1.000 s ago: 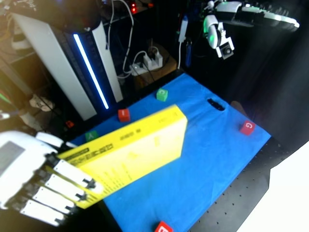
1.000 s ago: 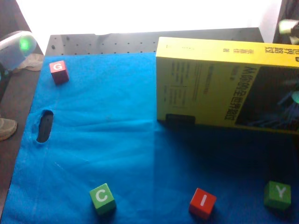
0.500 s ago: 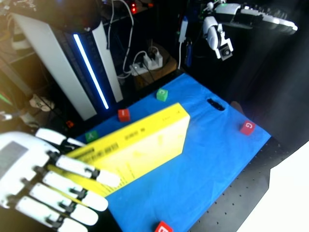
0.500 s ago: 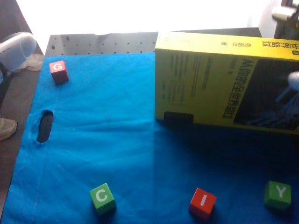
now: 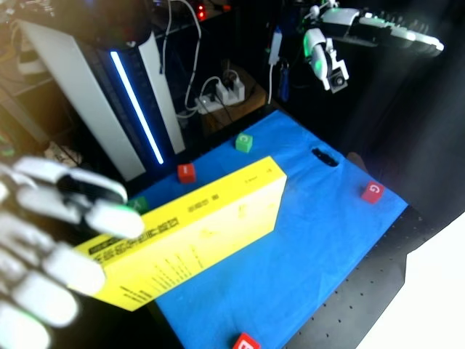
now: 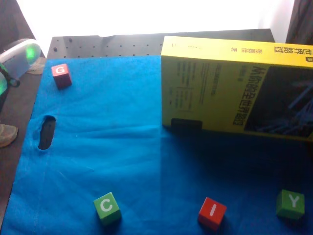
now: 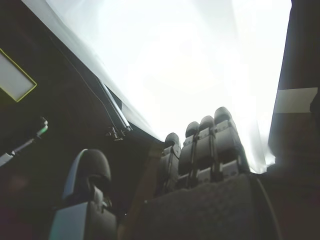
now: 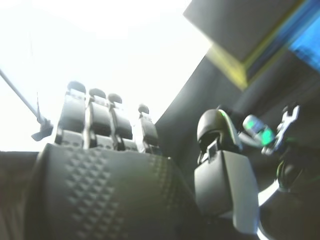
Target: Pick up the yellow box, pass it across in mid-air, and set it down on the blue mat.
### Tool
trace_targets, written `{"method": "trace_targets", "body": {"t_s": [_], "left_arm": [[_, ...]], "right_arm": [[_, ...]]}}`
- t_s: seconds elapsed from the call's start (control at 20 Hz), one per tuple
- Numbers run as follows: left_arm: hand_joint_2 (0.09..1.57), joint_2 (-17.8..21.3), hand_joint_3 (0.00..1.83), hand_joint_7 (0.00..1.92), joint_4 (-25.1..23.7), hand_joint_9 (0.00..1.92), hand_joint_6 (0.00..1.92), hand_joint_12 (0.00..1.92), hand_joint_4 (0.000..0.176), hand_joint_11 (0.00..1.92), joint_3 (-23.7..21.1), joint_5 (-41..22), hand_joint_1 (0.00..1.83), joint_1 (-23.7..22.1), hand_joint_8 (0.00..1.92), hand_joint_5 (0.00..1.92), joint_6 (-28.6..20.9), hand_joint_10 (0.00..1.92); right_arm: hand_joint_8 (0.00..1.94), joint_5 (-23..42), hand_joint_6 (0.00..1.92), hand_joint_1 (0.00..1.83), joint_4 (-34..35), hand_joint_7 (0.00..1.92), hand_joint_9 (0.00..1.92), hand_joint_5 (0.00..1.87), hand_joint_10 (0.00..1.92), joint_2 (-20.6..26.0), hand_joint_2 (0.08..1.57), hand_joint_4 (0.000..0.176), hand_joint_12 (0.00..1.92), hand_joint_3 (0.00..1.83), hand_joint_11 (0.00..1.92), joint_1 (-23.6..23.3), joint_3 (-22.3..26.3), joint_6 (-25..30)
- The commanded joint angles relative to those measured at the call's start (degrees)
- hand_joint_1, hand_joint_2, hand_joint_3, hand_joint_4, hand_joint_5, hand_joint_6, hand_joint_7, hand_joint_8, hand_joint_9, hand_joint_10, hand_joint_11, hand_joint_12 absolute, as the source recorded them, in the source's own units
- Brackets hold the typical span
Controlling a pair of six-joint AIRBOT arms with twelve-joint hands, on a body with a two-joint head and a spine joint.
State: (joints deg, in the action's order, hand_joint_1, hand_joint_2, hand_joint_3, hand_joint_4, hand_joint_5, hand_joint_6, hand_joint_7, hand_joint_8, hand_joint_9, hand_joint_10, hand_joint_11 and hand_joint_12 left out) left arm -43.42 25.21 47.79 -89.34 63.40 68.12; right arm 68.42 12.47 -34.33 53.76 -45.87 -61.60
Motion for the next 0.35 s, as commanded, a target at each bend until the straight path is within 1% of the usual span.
{"method": "trace_targets", "body": {"t_s": [0.0,0.05,0.1,0.15,0.2,0.25,0.3], "left_arm": [[1.28,0.13,0.02,0.0,-1.16,0.0,0.0,0.0,0.146,0.0,0.09,-7.72,0.44,-0.27,0.0,0.0,-0.08,0.0],[1.27,0.14,0.01,0.0,-1.45,0.0,0.0,0.0,0.143,0.0,0.14,-7.72,0.47,-0.27,0.0,0.0,-0.08,0.0],[1.27,0.18,0.01,0.0,-1.7,0.0,0.0,0.0,0.143,0.0,0.14,-7.76,0.47,-0.27,0.0,0.0,-0.08,0.0],[1.27,0.18,0.01,0.0,-1.94,0.0,0.0,0.0,0.15,0.0,0.11,-8.04,0.46,-0.27,0.0,0.0,-0.08,0.0],[1.27,0.18,0.0,0.0,-2.21,0.0,0.0,0.0,0.149,0.0,0.05,-8.34,0.43,-0.27,0.0,0.0,-0.08,0.0],[1.27,0.17,0.01,0.0,-2.44,0.0,0.0,0.0,0.134,0.0,0.03,-8.6,0.41,-0.27,0.0,0.0,-0.08,0.0],[1.27,0.17,0.0,0.0,-2.64,0.0,0.0,0.0,0.132,0.0,0.02,-8.75,0.38,-0.27,0.0,0.0,-0.08,0.0]], "right_arm": [[0.0,8.15,0.0,0.2,0.12,0.0,0.0,0.0,0.0,0.48,1.22,0.102,0.0,0.0,0.0,-0.46,-0.05,0.03],[0.0,8.24,0.0,0.22,-0.52,0.0,0.0,0.0,0.0,0.49,1.21,0.104,0.0,0.0,0.0,-0.47,0.04,0.03],[0.0,8.36,0.0,0.22,-0.7,0.0,0.0,0.0,0.0,0.49,1.21,0.104,0.0,0.0,0.0,-0.47,0.11,0.03],[0.0,8.63,0.0,0.2,-0.76,0.0,0.0,0.0,0.0,0.49,1.2,0.094,0.01,0.0,0.03,-0.47,0.16,0.03],[0.0,8.97,0.0,0.19,-0.86,0.0,0.0,0.0,0.0,0.49,1.19,0.084,0.02,0.0,0.04,-0.47,0.23,0.03],[0.0,9.26,0.0,0.2,-1.05,0.0,0.0,0.0,0.0,0.49,1.21,0.073,0.03,0.0,0.05,-0.47,0.28,0.03],[0.0,9.45,0.0,0.21,-1.29,0.0,0.0,0.0,0.0,0.49,1.23,0.076,0.3,0.0,0.01,-0.47,0.36,0.03]]}}
